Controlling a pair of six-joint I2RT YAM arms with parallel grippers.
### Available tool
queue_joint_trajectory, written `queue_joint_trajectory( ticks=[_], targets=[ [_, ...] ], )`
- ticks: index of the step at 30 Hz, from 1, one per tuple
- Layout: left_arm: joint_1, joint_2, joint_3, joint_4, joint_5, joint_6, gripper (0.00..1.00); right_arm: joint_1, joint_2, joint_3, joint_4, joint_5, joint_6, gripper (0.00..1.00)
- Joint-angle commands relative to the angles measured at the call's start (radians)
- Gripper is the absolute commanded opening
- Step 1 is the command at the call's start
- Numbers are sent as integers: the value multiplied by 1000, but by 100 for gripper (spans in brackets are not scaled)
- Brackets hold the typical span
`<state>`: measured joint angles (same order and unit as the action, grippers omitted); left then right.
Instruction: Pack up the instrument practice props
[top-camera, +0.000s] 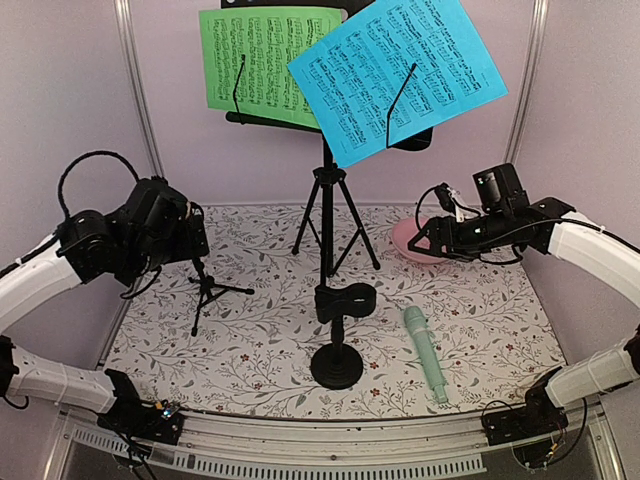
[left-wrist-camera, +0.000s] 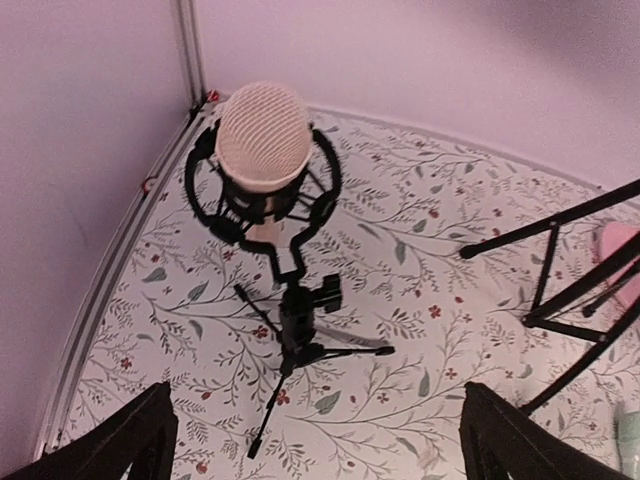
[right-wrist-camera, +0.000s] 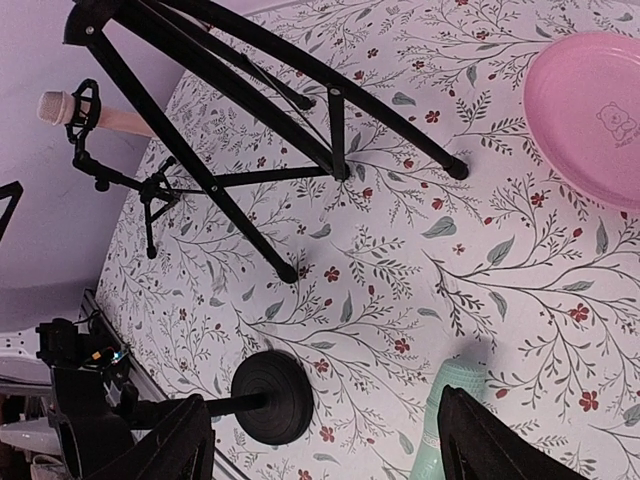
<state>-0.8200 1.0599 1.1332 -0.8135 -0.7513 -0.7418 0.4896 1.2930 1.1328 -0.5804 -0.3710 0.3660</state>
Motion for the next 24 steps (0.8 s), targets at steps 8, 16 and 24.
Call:
queue_joint_trajectory(
  ticks=[8,16,24],
  targets=[
    [241,121,-150,131,62,-156,97,-5,-58,-31,-7,51,34,79],
    [274,256,-101,305,92,-2,90,-5,-121,-67,-17,78,52,79],
    [275,324,-13,178,32,-73,93,-5,-154,-87,-27,88,67,79]
  ],
)
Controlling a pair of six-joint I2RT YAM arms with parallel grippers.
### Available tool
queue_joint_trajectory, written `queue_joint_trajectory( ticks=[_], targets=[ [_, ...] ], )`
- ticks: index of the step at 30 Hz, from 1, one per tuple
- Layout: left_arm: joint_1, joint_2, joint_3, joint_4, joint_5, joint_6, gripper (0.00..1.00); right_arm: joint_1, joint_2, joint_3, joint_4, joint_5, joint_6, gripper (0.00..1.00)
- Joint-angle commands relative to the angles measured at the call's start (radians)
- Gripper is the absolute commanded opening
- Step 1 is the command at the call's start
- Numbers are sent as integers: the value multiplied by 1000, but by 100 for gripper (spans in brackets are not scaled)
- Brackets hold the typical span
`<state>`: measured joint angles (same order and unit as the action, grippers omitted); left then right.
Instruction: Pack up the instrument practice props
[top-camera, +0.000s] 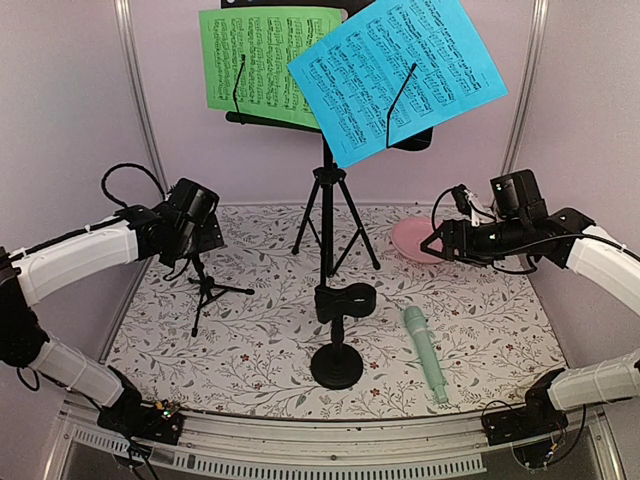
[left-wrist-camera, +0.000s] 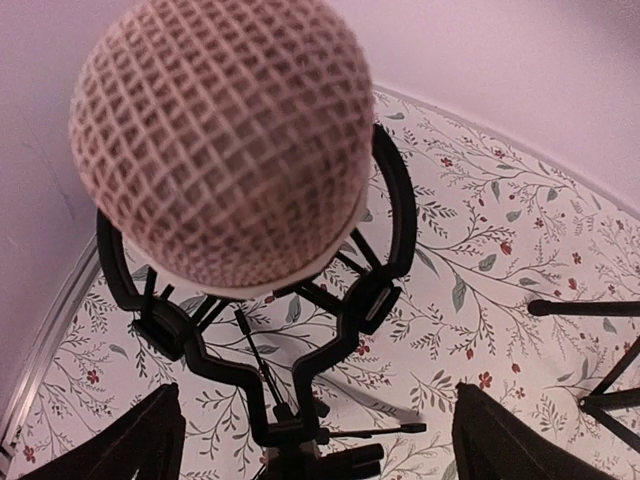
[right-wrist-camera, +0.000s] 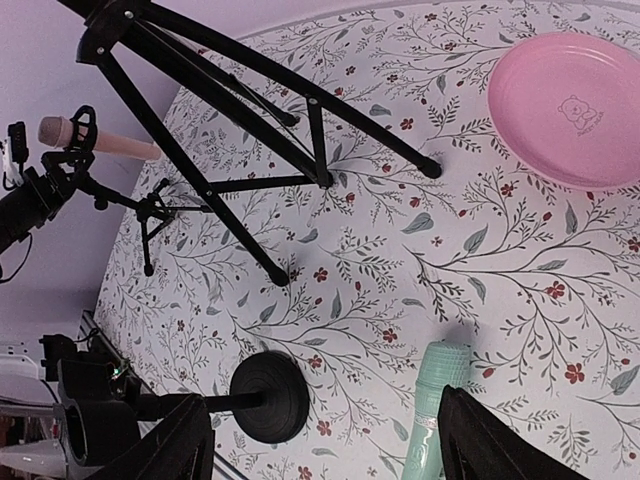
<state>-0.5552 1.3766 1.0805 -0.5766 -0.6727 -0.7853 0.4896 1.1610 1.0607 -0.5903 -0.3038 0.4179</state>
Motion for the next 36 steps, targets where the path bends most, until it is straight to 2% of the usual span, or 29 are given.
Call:
queue_joint_trajectory(
  ticks=[1,6,13,16,19,21,26,27,29,33,36],
  targets=[
    [11,5,34,-59,-61,-32,91,-5,-25,-19,-15,24,16,79],
    [12,3,19,-27,-97,-8,71,-5,-22,-20,-8,14,22,79],
    [14,-1,-15,23,-44,24,47,-5,-20,2,-13,20,18,79],
    [13,-25,-54,65,-22,57,49,-5,-21,8,-12,23,17,79],
    [13,-40,-82,66,-13,66,61,-5,-19,14,-14,23,15,79],
    [14,-56,-103,68,-13,68,62,-5,-20,18,-14,22,17,79],
    [13,-122,-160,137,11,135,32,-5,-21,26,-15,22,18,79],
    [12,-142,-174,174,34,193,25,-5,-23,27,-17,22,19,79],
    [12,-200,-212,280,122,307,21,-5,-29,26,-15,21,20,79],
    [14,-351,-330,517,423,554,28,-5,-51,19,-2,-6,8,79],
    [17,-446,-380,573,581,670,31,-5,-85,9,26,-51,-31,79]
  ],
)
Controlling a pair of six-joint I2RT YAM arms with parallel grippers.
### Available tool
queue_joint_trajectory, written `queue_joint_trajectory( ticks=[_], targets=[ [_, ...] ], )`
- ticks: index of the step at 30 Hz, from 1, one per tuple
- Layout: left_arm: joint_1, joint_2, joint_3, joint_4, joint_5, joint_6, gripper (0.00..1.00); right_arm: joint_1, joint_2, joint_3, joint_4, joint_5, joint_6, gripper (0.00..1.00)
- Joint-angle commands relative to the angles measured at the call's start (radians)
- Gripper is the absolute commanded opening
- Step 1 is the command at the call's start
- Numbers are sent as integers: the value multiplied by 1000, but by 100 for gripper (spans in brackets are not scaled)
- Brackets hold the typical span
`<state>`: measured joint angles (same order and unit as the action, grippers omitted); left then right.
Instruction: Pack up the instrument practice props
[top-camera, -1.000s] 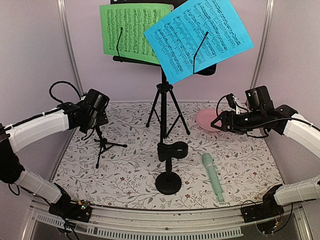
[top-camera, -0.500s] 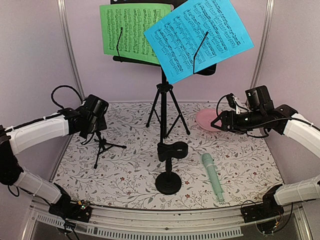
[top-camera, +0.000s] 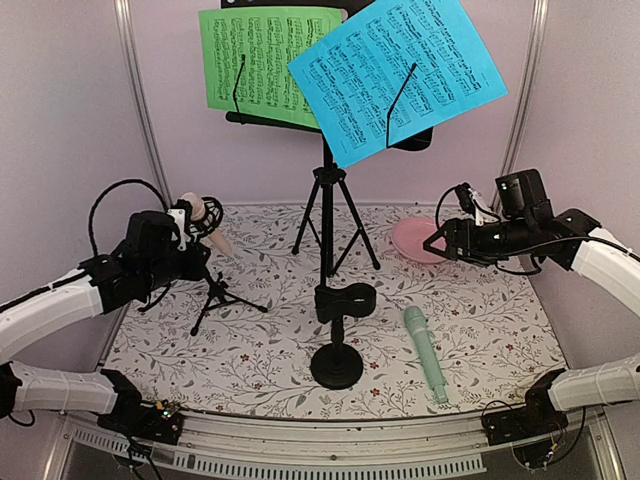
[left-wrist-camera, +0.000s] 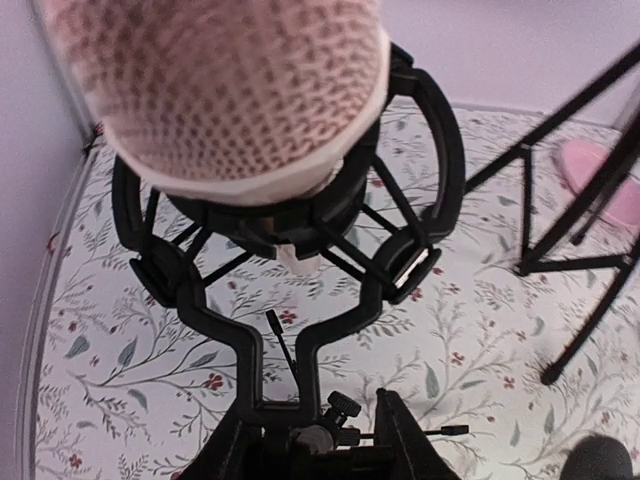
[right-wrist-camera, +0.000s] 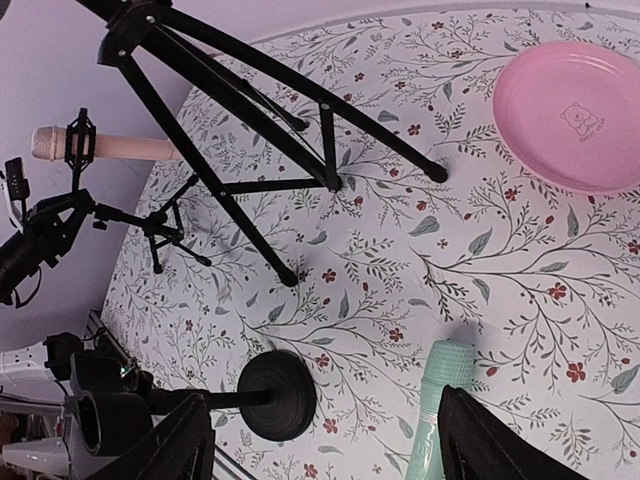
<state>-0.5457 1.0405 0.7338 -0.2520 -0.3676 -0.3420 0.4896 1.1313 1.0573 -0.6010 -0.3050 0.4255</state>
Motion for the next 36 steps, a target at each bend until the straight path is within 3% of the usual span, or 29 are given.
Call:
queue_joint_trajectory(
  ticks=[1,10,18,27,36],
  targets=[
    [9,-135,-36,240,305,250,31,-5,-69,8,55,-64,-56,79],
    [14,-165,2,65,666,385,21,-2,-160,-65,218,-307,-118,79],
    [13,-161,1,40,812,418,20,56,-189,-79,301,-408,-233,79],
    [2,-79,45,6,880,441,14,130,-156,-71,359,-430,-341,81],
    [-87,17,97,2,835,473,12,312,72,90,373,-318,-492,82]
  ],
)
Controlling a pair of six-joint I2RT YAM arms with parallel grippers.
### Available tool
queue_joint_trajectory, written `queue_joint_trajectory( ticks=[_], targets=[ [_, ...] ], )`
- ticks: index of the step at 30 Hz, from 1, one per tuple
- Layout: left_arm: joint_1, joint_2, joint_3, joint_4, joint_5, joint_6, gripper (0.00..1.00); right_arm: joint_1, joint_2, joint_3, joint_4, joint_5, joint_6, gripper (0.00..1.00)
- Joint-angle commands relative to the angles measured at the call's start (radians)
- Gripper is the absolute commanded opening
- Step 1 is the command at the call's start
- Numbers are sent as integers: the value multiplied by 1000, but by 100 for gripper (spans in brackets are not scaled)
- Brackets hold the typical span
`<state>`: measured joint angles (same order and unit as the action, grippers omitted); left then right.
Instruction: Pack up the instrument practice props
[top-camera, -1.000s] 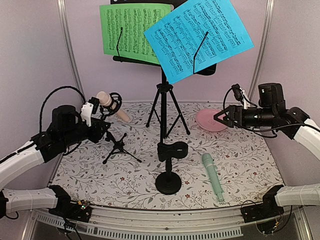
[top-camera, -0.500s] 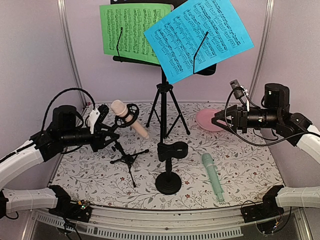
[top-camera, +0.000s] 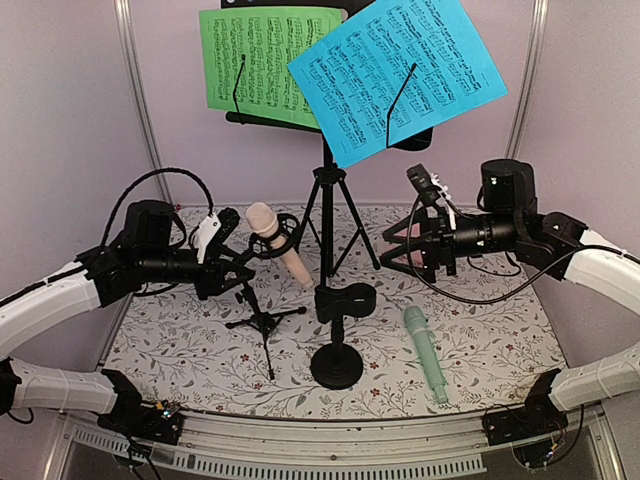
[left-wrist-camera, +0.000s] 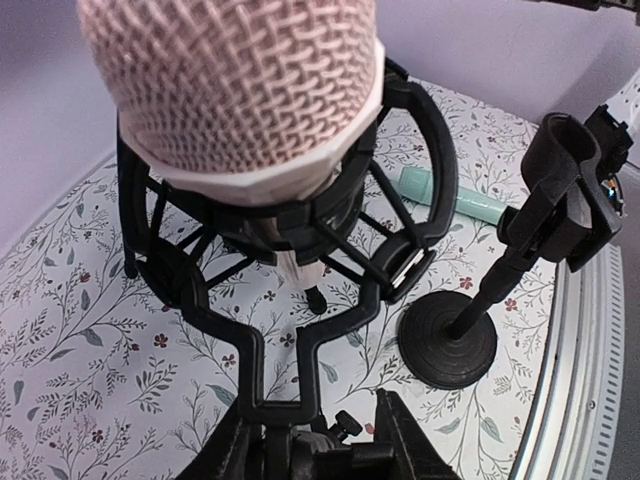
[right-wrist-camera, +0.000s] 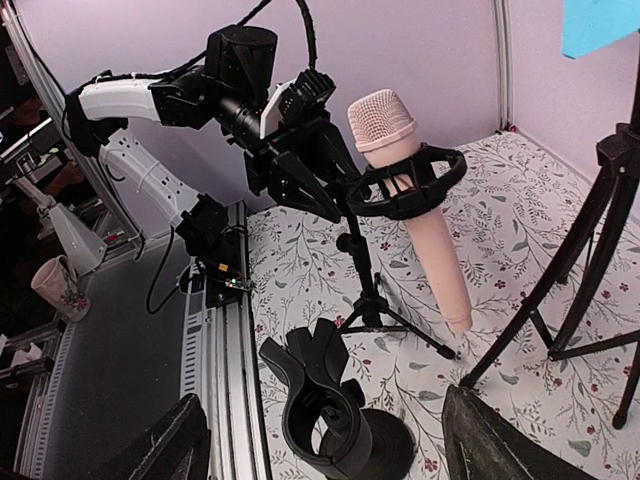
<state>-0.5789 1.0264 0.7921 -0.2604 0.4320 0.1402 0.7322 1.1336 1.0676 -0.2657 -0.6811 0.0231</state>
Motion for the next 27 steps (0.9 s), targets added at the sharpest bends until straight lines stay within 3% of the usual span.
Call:
queue_joint_trajectory(
  ticks=[1,7,18,27],
  targets=[
    [-67,40,45,6,31,-1,11,96,95,96,50,87,-98,82],
    [-111,84,87,-27,5,22,7,178,241,220,98,150,-135,82],
    [-148,89,143,-111,-55,48,4,224,498,494,-10,311,-219,82],
    [-184,91,151,-124,-99,45,4,239,559,536,-43,311,-255,83]
  ],
)
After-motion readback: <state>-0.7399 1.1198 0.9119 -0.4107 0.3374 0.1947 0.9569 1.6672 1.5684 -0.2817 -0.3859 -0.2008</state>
